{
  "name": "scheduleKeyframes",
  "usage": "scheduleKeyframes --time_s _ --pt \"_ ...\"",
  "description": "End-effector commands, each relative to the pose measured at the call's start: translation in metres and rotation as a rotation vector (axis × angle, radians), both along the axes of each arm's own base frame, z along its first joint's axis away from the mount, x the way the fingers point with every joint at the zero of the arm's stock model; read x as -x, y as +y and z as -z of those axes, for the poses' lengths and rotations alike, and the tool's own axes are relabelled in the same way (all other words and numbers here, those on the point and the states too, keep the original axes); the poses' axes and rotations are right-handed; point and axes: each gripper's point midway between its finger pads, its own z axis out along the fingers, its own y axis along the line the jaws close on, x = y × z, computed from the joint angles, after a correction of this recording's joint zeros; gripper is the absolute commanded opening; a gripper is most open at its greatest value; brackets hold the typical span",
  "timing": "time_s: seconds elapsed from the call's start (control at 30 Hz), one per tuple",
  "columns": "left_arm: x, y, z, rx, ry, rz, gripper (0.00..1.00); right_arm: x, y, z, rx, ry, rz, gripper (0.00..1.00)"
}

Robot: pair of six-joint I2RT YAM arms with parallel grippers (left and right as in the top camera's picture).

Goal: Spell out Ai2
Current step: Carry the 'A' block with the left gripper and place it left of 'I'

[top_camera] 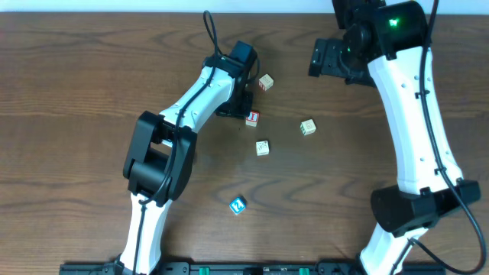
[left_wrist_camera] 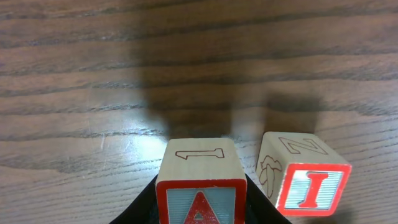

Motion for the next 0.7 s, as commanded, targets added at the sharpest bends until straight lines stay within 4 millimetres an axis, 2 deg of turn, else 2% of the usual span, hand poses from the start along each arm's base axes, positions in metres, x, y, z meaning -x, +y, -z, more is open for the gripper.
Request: scheduleKeyframes --time_s 0.0,0.3,0.47,0.67 --pt "0.0055 0.0039 0.0106 -0.017 0.025 -0.01 0.09 -0.0005 -0.0016 -0.0001 0.012 0.002 -0.011 0.99" --pt "0.0076 0.01 0.0198 -0.042 0.022 -0.035 0.1 -0.0006 -0.0016 -0.0001 0.012 0.002 -0.011 0.99" --pt "0.0047 0.0085 0.0195 -0.036 0.011 -0.035 0.29 -0.0006 -0.0016 -0.0001 0.013 0.002 -0.01 0.99" --pt "0.0022 0.0077 0.0191 -0.031 0.001 -0.035 0.38 -0.0006 -0.0016 -0.0001 0.013 0.002 -0.01 0.99"
